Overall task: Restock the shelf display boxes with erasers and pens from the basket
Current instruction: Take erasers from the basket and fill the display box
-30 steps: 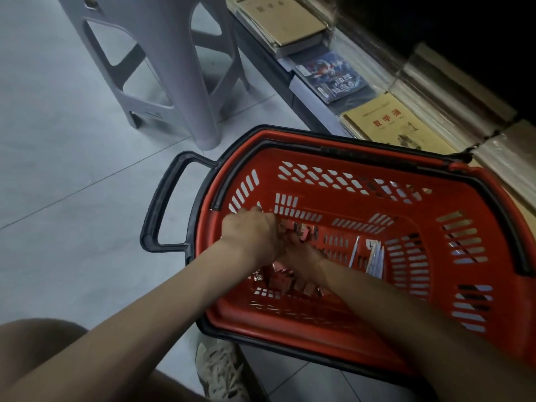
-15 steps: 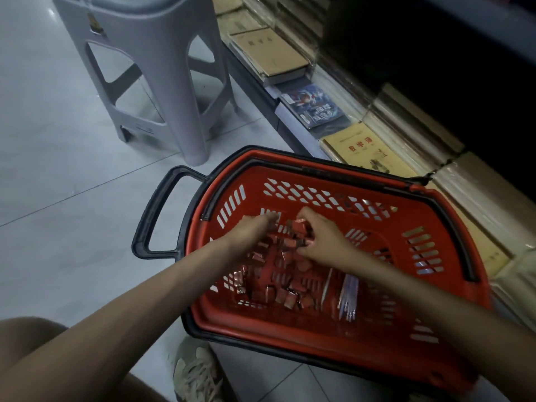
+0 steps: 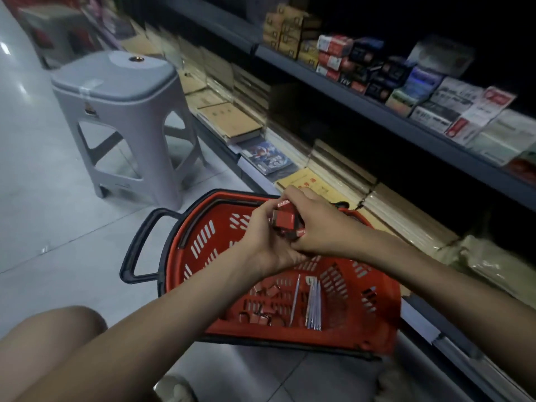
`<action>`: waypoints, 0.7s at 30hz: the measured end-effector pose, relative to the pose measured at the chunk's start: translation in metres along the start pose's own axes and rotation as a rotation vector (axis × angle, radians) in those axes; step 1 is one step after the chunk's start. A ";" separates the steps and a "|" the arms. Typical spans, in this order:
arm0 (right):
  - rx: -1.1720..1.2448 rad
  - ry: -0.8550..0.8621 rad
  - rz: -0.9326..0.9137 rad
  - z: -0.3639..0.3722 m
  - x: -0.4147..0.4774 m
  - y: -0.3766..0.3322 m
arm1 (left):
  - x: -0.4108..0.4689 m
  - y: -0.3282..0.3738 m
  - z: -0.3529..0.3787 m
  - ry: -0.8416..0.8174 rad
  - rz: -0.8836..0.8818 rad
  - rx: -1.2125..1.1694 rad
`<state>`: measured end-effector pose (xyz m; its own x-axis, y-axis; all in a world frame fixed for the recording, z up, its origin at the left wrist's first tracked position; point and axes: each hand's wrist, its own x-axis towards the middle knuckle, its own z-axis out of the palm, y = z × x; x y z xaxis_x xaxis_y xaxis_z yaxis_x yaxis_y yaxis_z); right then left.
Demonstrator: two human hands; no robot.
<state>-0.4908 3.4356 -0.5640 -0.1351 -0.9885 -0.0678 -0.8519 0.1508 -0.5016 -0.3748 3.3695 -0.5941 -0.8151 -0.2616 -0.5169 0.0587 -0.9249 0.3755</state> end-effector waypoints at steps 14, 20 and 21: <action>0.105 0.026 0.221 -0.147 -0.147 -0.021 | -0.060 -0.072 0.165 0.019 -0.041 0.027; 0.209 0.174 0.289 -0.184 -0.217 -0.013 | -0.077 -0.123 0.230 0.022 -0.065 -0.009; 0.278 0.214 0.296 -0.189 -0.227 -0.009 | -0.079 -0.131 0.240 0.005 -0.055 -0.020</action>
<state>-0.5479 3.6602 -0.3814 -0.4788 -0.8745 -0.0777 -0.5969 0.3892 -0.7016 -0.4561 3.5776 -0.4177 -0.8147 -0.2112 -0.5400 0.0255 -0.9434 0.3306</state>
